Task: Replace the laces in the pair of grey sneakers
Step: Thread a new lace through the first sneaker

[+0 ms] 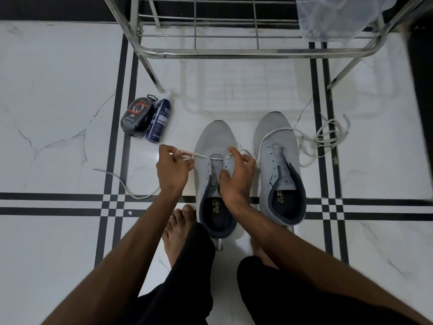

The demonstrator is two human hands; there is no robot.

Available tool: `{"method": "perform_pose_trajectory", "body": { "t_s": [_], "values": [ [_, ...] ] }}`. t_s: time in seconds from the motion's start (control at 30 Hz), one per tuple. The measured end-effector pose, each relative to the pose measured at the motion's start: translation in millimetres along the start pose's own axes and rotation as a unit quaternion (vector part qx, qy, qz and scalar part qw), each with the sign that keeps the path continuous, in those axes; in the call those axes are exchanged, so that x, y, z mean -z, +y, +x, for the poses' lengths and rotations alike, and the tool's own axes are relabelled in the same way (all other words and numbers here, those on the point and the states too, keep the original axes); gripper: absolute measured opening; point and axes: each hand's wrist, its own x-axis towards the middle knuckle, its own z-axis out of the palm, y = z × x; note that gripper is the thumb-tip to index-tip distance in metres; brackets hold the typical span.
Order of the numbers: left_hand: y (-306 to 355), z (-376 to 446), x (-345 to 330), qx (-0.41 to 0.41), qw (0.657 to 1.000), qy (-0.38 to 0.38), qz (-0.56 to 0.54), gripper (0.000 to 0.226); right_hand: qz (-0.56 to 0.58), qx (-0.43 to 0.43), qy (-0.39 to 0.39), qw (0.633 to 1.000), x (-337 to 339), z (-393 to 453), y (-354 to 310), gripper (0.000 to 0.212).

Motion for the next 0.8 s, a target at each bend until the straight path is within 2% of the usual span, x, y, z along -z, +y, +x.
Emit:
{"method": "perform_pose_trajectory", "body": {
  "t_s": [0.1,0.2,0.3,0.43,0.5,0.57,0.6,0.63,0.7,0.8],
  "values": [
    [3,-3,-1,0.076,0.992,0.013,-0.102,0.018,0.014,-0.01,0.001,1.0,1,1,1,0.062],
    [7,-4,-1,0.132,0.978,0.017,-0.161,0.017,0.021,-0.009,0.0,1.0,1,3,3,0.063],
    [11,-5,0,0.156,0.97,0.014,-0.186,0.014,0.022,-0.009,0.003,1.0,-1,3,4,0.062],
    [15,-4,-3,0.175,0.965,-0.002,-0.195,0.032,0.021,-0.015,0.001,1.0,0,2,2,0.063],
    [14,-5,-3,0.171,0.968,-0.003,-0.181,0.026,0.022,-0.02,0.0,1.0,1,2,1,0.063],
    [12,-5,-1,0.112,0.989,-0.025,-0.097,0.012,0.025,-0.031,-0.001,0.999,4,1,-1,0.063],
    [12,-5,2,0.048,0.998,-0.044,-0.007,0.009,0.027,-0.037,-0.004,0.999,6,0,-4,0.063],
    [12,-5,7,-0.028,0.993,-0.062,0.093,0.008,0.028,-0.046,-0.009,0.999,8,0,-6,0.063],
    [16,-4,22,-0.181,0.948,-0.069,0.25,0.008,0.029,-0.078,-0.022,0.996,15,-2,-15,0.066],
    [37,-5,47,-0.346,0.844,-0.032,0.409,0.009,0.04,-0.083,-0.02,0.996,33,-9,-29,0.07]
  ]
}}
